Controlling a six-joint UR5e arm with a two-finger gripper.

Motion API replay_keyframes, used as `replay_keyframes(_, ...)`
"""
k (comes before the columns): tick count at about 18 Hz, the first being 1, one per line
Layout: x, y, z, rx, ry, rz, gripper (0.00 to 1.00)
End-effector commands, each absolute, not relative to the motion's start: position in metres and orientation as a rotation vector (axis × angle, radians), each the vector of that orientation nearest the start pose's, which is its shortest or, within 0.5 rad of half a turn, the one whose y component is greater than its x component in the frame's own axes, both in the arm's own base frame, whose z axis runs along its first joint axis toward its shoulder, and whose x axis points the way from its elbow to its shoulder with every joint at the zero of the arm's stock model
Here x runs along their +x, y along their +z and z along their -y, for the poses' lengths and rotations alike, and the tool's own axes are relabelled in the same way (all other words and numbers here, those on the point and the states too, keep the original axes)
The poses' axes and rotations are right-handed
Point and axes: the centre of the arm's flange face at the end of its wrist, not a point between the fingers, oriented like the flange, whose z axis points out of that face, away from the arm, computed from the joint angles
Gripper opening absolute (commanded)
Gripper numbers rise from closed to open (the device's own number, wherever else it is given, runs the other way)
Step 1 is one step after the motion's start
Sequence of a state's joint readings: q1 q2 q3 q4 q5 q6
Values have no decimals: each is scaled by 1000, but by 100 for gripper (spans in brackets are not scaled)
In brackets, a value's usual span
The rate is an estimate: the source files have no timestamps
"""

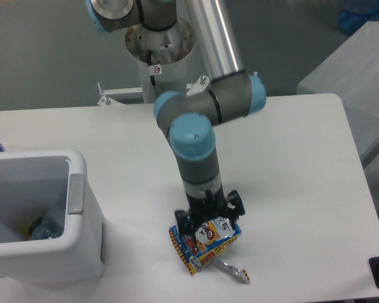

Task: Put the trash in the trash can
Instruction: 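Lower the gripper onto the wrapper's edge and pinch it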

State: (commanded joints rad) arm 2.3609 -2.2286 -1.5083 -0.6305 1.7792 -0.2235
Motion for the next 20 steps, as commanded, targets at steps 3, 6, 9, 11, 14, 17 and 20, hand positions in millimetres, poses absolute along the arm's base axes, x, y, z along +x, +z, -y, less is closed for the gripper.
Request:
replay_keyframes(3, -439, 217, -592, -2392, 422, 1490, 100)
replay_keyframes(6, -445, 210, -600, -2376, 412, 1505, 100)
replay_keyframes(9, -460, 203, -616, -2324, 404, 1541, 100)
replay_keyframes(11, -459, 199, -618, -2330, 408, 1542, 100)
replay_keyframes(14, -460, 187, -618, -2339, 413, 1553, 100)
replay_keyframes(17, -460, 178, -615, -2352, 441, 1565, 98)
replay_keyframes(20, -460, 177, -615, -2355, 440, 1566, 91)
